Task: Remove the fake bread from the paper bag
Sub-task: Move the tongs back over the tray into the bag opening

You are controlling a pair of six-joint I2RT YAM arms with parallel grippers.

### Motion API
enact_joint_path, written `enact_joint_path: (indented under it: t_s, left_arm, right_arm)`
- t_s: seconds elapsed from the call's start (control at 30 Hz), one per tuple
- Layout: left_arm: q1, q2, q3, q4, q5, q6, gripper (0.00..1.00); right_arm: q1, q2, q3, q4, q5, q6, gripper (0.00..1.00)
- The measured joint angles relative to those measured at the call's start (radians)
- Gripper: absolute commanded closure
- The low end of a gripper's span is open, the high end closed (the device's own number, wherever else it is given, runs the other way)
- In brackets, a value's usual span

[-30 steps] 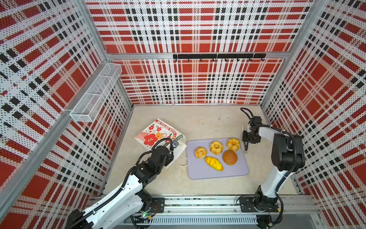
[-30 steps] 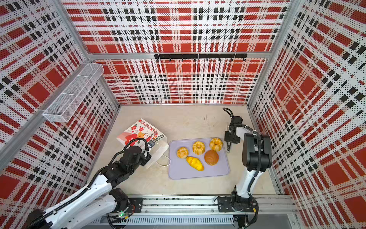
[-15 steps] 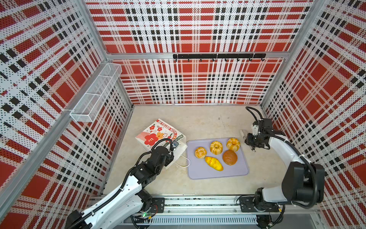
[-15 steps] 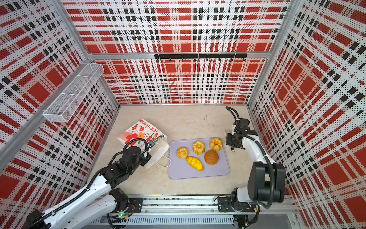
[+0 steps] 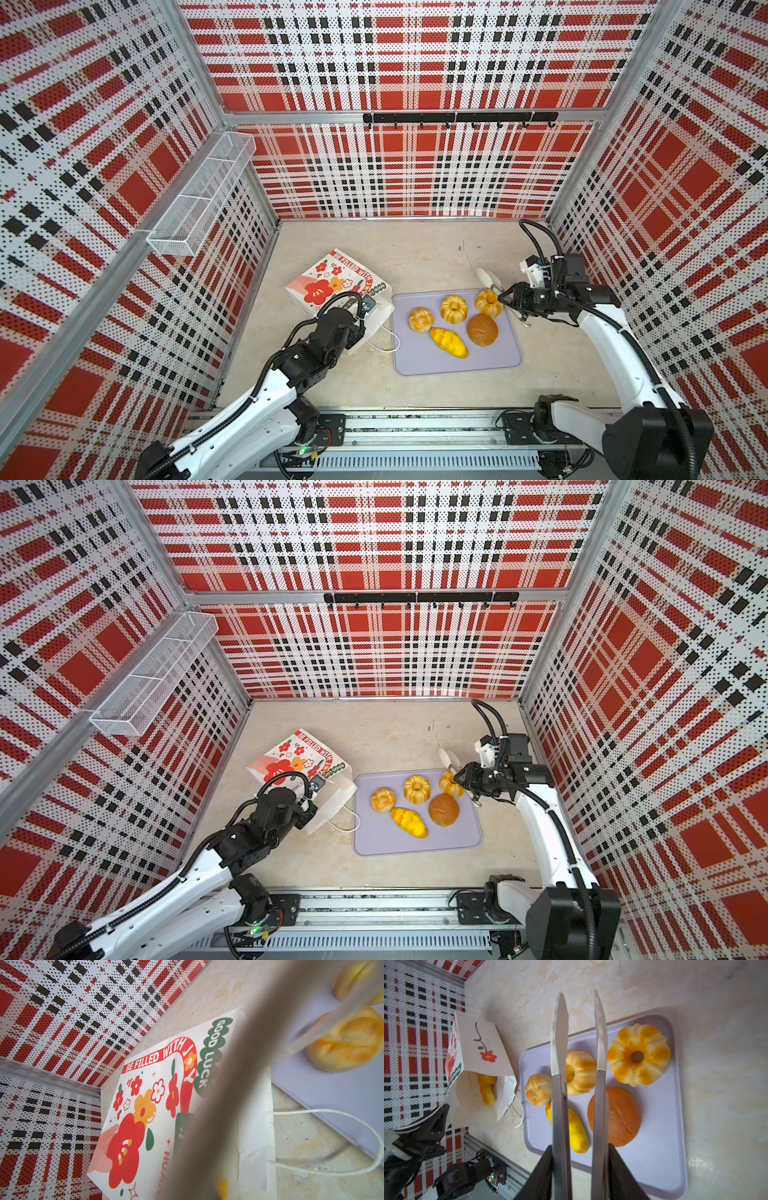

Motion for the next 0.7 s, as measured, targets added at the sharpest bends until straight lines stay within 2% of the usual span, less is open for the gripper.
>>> enact_joint_path:
  t_s: [0.13, 0.23, 0.43, 0.57, 0.7]
  left_arm:
    - [0.000, 0.000, 0.000, 0.000, -0.001, 0.003, 1.00]
    - [-0.001, 0.000, -0.001, 0.000, -0.005, 0.005, 1.00]
    - [-0.005, -0.002, -0.007, 0.000, -0.014, 0.008, 1.00]
    - [-0.008, -0.001, -0.011, 0.001, -0.018, 0.010, 1.00]
    - [-0.010, 0.002, -0.011, 0.002, -0.018, 0.009, 1.00]
  right_arm:
    - [0.141, -0.039, 0.001, -0.014, 0.005, 0.053, 0.56]
    - [0.304, -0.045, 0.000, 0.008, 0.016, 0.129, 0.57]
    - [0.625, -0.035, -0.090, 0.254, 0.030, 0.351, 0.58]
    - [0.773, 0.072, -0.119, 0.431, 0.053, 0.464, 0.58]
    - [0.838, 0.225, -0.119, 0.617, 0.064, 0.540, 0.59]
